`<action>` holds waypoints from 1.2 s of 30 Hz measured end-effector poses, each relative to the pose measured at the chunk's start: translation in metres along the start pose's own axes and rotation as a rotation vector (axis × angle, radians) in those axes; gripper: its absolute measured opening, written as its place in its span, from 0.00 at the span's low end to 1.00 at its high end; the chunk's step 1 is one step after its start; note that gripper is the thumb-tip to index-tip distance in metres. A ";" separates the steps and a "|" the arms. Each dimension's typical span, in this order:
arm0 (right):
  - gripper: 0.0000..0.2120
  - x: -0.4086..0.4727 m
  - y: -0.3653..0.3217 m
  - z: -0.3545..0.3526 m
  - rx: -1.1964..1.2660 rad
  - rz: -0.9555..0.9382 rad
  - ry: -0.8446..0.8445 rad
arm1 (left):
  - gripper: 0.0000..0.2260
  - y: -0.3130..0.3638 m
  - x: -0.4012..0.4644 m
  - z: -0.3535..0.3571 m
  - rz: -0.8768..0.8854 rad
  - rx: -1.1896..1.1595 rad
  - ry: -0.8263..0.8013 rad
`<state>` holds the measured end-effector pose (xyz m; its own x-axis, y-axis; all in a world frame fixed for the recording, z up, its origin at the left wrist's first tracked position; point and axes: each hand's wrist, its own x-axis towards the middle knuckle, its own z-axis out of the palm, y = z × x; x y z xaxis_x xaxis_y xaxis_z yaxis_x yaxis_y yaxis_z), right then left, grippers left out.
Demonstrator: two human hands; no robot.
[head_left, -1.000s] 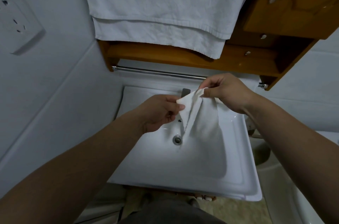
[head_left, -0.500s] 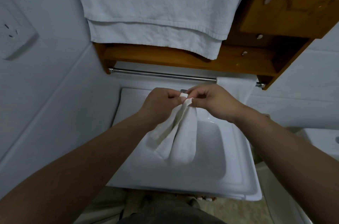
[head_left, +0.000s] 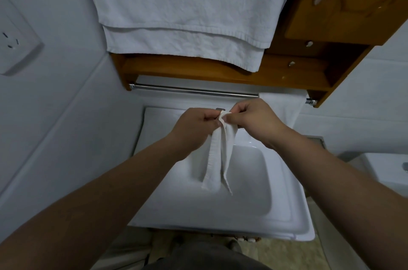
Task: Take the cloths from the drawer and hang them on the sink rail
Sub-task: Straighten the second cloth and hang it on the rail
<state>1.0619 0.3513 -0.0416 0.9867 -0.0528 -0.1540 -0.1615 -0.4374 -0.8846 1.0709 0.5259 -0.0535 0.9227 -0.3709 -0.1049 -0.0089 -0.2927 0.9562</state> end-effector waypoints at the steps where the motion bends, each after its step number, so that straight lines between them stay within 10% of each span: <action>1: 0.10 0.000 0.000 0.000 0.001 -0.001 0.005 | 0.11 -0.001 0.001 -0.001 -0.022 -0.065 -0.012; 36: 0.08 -0.013 -0.010 0.005 -0.147 -0.094 -0.041 | 0.08 -0.012 -0.002 -0.010 -0.122 -0.427 -0.056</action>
<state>1.0509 0.3606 -0.0332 0.9951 0.0299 -0.0946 -0.0612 -0.5655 -0.8225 1.0735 0.5388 -0.0618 0.8849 -0.4064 -0.2276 0.2696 0.0484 0.9618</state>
